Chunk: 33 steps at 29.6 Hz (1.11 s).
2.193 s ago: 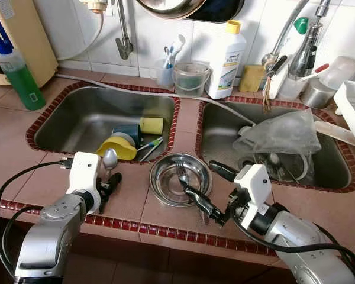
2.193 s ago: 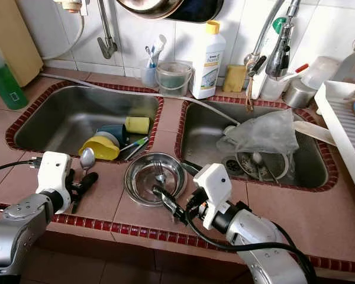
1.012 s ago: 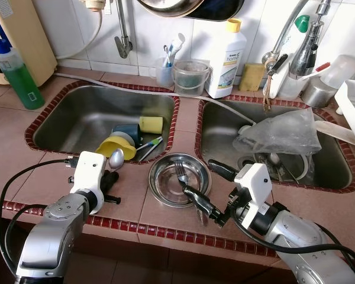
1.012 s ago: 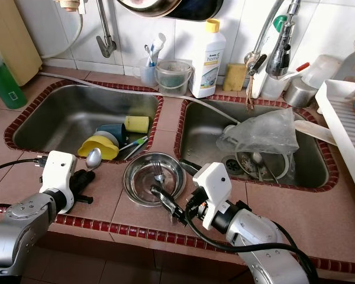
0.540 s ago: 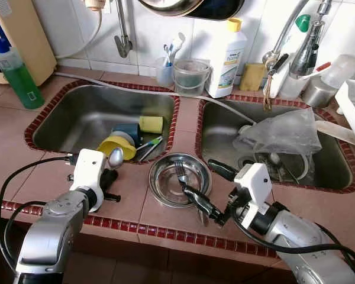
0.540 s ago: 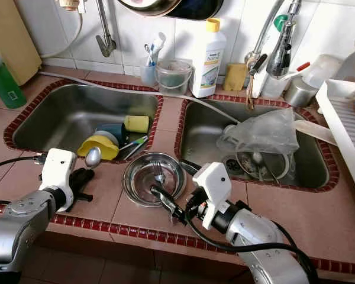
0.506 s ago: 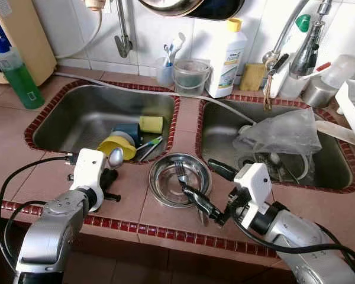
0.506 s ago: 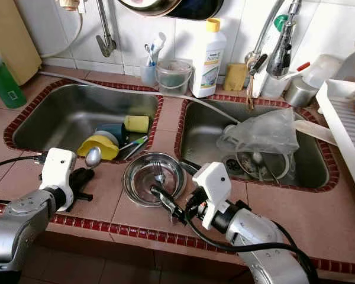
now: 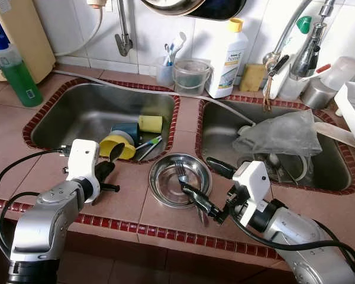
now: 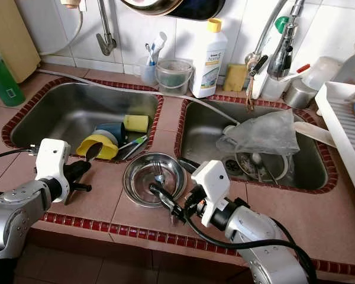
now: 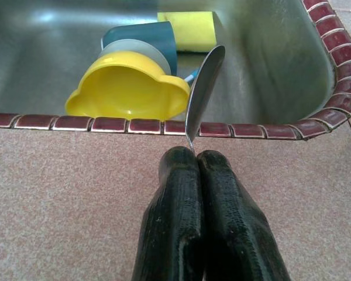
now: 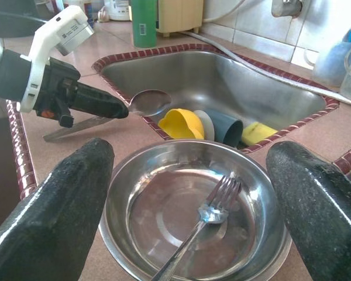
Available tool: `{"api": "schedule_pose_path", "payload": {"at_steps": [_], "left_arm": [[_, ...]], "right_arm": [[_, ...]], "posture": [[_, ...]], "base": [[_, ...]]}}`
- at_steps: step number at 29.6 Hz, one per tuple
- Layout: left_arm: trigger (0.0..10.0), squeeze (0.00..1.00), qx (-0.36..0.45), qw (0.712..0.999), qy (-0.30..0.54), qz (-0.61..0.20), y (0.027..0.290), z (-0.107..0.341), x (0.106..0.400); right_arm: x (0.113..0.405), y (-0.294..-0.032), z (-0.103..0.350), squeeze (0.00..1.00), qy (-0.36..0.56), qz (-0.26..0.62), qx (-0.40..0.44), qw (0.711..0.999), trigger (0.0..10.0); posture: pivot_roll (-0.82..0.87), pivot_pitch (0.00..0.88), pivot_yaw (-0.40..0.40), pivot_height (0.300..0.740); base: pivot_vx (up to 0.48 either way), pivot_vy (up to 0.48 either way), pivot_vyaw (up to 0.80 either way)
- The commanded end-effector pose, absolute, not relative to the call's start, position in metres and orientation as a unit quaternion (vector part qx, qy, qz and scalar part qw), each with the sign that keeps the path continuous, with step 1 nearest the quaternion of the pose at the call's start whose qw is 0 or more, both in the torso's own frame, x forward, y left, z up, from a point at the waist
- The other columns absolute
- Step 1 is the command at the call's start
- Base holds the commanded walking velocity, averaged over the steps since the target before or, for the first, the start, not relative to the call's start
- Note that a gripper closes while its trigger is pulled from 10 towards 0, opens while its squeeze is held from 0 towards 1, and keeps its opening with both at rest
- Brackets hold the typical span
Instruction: Kitchen organization
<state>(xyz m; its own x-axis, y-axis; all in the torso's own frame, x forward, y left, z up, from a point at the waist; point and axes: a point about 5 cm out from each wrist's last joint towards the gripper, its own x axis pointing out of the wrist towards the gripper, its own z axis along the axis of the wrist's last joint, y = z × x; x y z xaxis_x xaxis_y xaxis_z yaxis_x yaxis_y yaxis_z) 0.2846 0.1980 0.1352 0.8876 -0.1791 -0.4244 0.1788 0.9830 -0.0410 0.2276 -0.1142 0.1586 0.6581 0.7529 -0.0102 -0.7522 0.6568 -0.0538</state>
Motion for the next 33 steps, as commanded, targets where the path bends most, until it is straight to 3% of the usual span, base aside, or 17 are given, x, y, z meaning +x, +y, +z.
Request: {"api": "schedule_pose_path", "payload": {"at_steps": [1, 8, 9, 10, 11, 33], "left_arm": [[0.0, 0.0, -0.001, 0.966, 0.243, -0.087, 0.202, 0.127, 0.281], [0.0, 0.0, 0.004, 0.964, 0.251, -0.09, 0.2, 0.123, 0.276], [0.9, 0.0, 0.005, 0.963, 0.254, -0.087, 0.201, 0.122, 0.276], [0.9, 0.0, 0.005, 0.963, 0.258, -0.082, 0.201, 0.12, 0.275], [10.0, 0.0, 0.009, 0.962, 0.262, -0.078, 0.203, 0.119, 0.275], [10.0, 0.0, -0.019, 0.979, 0.196, -0.061, 0.214, 0.153, 0.286]], "right_arm": [[0.227, -0.113, 0.16, 0.0, -0.011, 0.419, -0.029, 0.908, 10.0], [0.226, -0.115, 0.16, 0.0, -0.008, 0.419, -0.03, 0.907, 10.0], [0.226, -0.115, 0.16, 0.0, -0.008, 0.419, -0.03, 0.908, 10.0], [0.226, -0.115, 0.16, 0.0, -0.007, 0.418, -0.03, 0.908, 10.0], [0.225, -0.116, 0.16, 0.0, -0.007, 0.418, -0.031, 0.908, 10.0], [0.224, -0.116, 0.16, 0.0, -0.004, 0.417, -0.029, 0.908, 10.0]], "posture": [[-0.03, 0.051, -0.045, 0.74], [-0.03, 0.063, -0.049, 0.74], [-0.03, 0.066, -0.05, 0.74], [-0.03, 0.066, -0.051, 0.74], [-0.03, 0.07, -0.051, 0.74], [-0.03, 0.086, -0.051, 0.74]], "base": [[0.0, 0.0, 0.0], [0.0, 0.0, 0.0], [0.0, 0.0, 0.0], [0.0, 0.0, 0.0], [0.0, 0.0, 0.0], [0.0, 0.0, 0.0]]}}
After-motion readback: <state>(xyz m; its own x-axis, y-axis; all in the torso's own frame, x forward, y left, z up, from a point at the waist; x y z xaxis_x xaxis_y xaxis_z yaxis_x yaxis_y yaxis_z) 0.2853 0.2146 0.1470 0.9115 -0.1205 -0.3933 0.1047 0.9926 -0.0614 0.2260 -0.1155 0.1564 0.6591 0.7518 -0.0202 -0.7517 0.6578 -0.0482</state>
